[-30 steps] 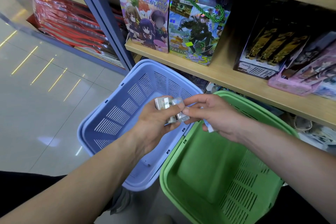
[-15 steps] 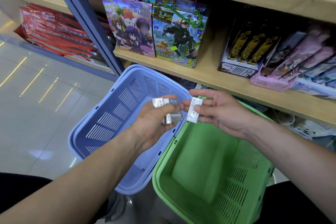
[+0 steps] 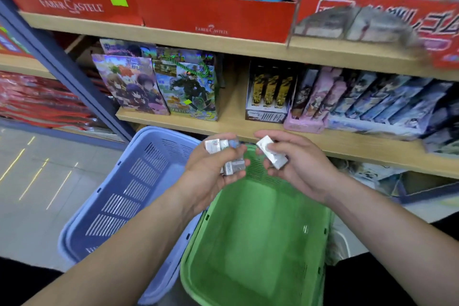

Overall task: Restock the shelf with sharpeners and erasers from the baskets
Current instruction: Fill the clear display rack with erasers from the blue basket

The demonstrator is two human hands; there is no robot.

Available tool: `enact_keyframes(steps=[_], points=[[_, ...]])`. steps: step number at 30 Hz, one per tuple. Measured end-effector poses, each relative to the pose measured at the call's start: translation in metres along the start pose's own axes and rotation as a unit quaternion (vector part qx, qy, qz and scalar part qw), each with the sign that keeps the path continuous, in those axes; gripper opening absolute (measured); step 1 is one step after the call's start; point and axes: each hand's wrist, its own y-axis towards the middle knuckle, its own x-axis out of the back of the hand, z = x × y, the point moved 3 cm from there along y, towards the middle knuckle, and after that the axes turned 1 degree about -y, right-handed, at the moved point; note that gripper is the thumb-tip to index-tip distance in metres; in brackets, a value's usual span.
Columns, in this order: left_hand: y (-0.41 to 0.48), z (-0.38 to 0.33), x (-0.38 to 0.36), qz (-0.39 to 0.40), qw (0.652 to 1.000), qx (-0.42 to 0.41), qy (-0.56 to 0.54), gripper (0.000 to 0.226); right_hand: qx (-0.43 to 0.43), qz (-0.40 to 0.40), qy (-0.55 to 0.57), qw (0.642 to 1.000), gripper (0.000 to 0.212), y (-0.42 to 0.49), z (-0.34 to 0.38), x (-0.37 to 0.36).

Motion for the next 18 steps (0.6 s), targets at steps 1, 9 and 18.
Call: enact_keyframes(steps=[1, 9, 18], points=[[-0.001, -0.002, -0.008, 0.002, 1.000, -0.007, 0.005, 0.027, 0.009, -0.007, 0.024, 1.000, 0.037, -0.003, 0.005, 0.006], [-0.021, -0.027, -0.058, 0.011, 0.992, -0.096, 0.079, 0.027, 0.103, -0.019, -0.004, 0.995, 0.033, -0.034, 0.044, 0.034], [-0.054, -0.067, -0.087, 0.040, 0.971, -0.166, 0.166, 0.026, 0.206, -0.054, -0.118, 0.970, 0.033, -0.082, 0.084, 0.062]])
